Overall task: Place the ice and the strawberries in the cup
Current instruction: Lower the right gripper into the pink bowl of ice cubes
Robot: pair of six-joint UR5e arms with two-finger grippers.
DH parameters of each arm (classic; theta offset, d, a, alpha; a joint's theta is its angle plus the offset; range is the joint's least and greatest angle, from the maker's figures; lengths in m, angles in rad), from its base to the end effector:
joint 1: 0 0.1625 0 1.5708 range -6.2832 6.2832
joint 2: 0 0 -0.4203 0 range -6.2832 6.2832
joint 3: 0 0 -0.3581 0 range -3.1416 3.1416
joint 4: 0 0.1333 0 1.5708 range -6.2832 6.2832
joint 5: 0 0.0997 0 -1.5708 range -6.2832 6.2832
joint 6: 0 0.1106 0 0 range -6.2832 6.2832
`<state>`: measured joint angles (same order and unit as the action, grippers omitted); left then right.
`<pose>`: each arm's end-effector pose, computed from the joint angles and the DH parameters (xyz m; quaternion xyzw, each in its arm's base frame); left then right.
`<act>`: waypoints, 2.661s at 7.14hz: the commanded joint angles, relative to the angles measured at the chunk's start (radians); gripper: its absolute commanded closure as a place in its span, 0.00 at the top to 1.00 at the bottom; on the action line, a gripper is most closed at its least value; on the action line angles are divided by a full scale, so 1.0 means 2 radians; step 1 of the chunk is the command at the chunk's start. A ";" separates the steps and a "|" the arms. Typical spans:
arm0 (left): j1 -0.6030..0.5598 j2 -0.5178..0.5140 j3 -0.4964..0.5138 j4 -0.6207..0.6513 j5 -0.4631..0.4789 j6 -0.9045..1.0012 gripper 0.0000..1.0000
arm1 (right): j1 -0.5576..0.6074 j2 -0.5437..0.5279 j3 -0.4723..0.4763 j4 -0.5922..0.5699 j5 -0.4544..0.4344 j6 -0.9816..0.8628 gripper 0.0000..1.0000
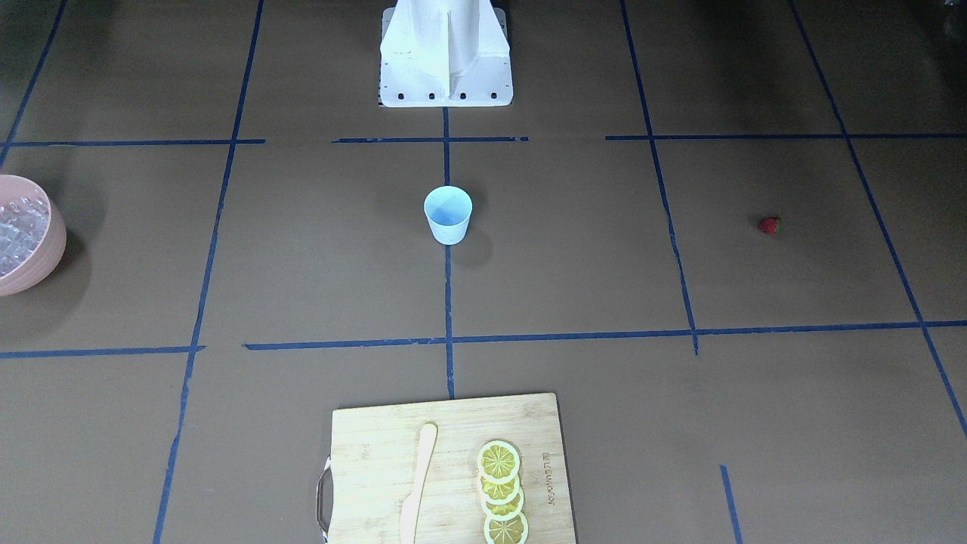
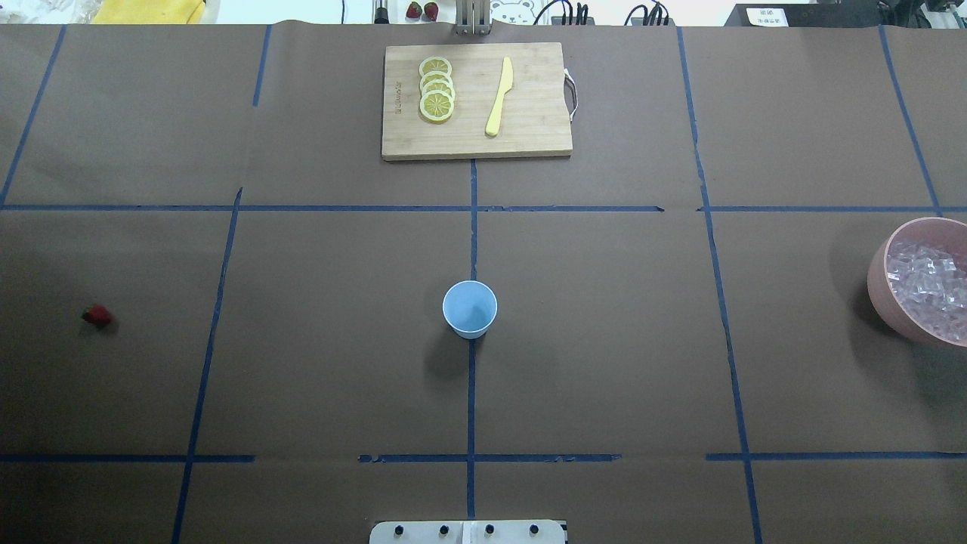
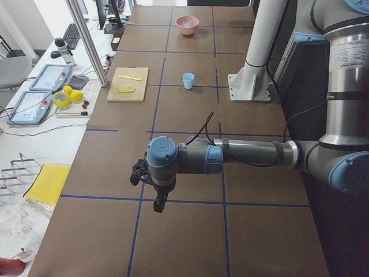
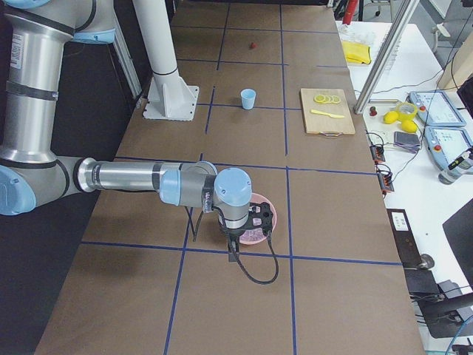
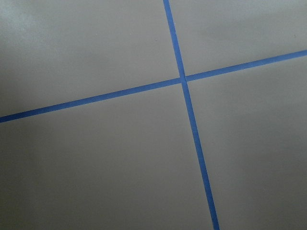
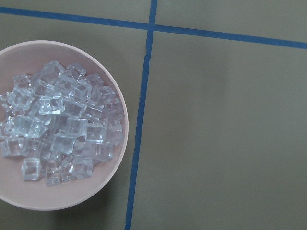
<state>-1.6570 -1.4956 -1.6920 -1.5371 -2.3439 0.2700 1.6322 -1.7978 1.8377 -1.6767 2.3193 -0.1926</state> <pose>-0.0926 -0.4204 0.6431 0.0724 0.3700 0.0873 0.9221 0.0799 -0.3531 0.6452 0.0158 -0.3663 -0.0489 0.9291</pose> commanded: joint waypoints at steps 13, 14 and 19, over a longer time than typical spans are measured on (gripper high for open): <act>0.013 0.016 0.000 -0.001 -0.001 0.001 1.00 | -0.172 0.012 -0.076 0.328 -0.018 0.250 0.98; 0.013 0.016 0.000 -0.001 -0.001 0.001 1.00 | -0.180 0.023 -0.087 0.329 -0.022 0.250 0.97; 0.013 0.016 0.000 0.000 -0.001 0.001 1.00 | -0.205 0.040 -0.088 0.331 -0.027 0.283 0.92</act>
<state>-1.6306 -1.4627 -1.6920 -1.5371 -2.3455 0.2715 1.2306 -1.7208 1.6618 -1.0160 2.2673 0.3665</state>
